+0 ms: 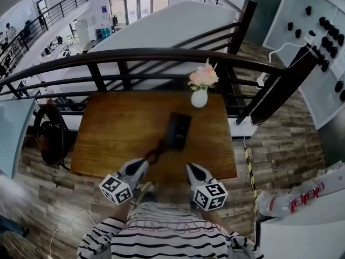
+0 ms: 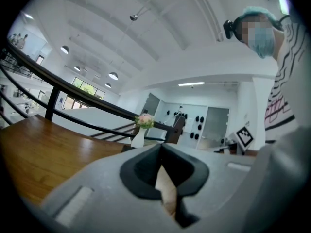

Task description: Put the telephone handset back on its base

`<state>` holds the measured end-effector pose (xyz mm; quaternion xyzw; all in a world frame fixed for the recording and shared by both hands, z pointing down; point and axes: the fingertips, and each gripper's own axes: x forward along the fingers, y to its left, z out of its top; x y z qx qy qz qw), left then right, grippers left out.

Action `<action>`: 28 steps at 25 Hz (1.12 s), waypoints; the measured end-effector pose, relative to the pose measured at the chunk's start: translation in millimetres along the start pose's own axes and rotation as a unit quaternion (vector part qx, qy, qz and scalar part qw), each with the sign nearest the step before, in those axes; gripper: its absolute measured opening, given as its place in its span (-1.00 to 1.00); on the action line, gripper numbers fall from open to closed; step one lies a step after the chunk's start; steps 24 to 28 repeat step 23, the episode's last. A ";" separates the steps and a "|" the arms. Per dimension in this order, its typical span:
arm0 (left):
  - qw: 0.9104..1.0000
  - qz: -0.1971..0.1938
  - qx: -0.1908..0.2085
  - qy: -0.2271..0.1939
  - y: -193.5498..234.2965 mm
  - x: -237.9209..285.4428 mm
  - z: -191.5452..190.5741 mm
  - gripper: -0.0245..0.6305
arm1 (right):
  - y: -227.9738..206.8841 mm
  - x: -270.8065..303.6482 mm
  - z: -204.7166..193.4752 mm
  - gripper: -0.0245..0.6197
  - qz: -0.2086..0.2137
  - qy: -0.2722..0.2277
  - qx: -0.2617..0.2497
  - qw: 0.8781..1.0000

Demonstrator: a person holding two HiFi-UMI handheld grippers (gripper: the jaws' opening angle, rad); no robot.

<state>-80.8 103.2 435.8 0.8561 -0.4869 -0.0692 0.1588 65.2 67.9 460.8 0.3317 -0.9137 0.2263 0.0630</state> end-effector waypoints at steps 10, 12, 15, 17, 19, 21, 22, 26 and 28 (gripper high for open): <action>1.000 0.005 0.001 0.003 -22.8 -2.0 -16.4 -0.92 | -10.7 -24.8 -17.1 -0.92 -0.015 0.006 0.005 1.000; 1.000 0.003 0.001 0.005 -28.9 -1.2 -19.2 -0.92 | -12.4 -30.7 -19.4 -0.92 -0.015 0.007 0.006 1.000; 1.000 0.000 -0.001 0.009 -32.4 4.0 -20.0 -0.92 | -15.5 -33.4 -19.2 -0.92 -0.017 0.009 0.006 1.000; 1.000 -0.001 -0.005 0.012 -26.5 8.7 -17.3 -0.92 | -16.6 -27.4 -15.4 -0.92 -0.018 0.012 0.008 1.000; 1.000 -0.001 -0.013 0.015 -15.0 13.7 -11.4 -0.92 | -17.0 -16.1 -8.5 -0.92 -0.022 0.016 0.011 1.000; 1.000 -0.001 -0.018 0.019 -4.0 18.9 -5.4 -0.92 | -18.5 -5.1 -1.2 -0.92 -0.025 0.019 0.013 0.999; 1.000 -0.001 -0.020 0.020 0.7 21.6 -2.7 -0.92 | -19.6 -0.4 2.1 -0.92 -0.026 0.020 0.014 0.999; 1.000 0.000 -0.022 0.021 5.1 24.2 -0.2 -0.92 | -20.9 4.0 5.3 -0.92 -0.027 0.021 0.014 0.999; 1.000 0.000 -0.022 0.021 5.1 24.2 -0.2 -0.92 | -20.9 4.0 5.3 -0.92 -0.027 0.021 0.014 0.999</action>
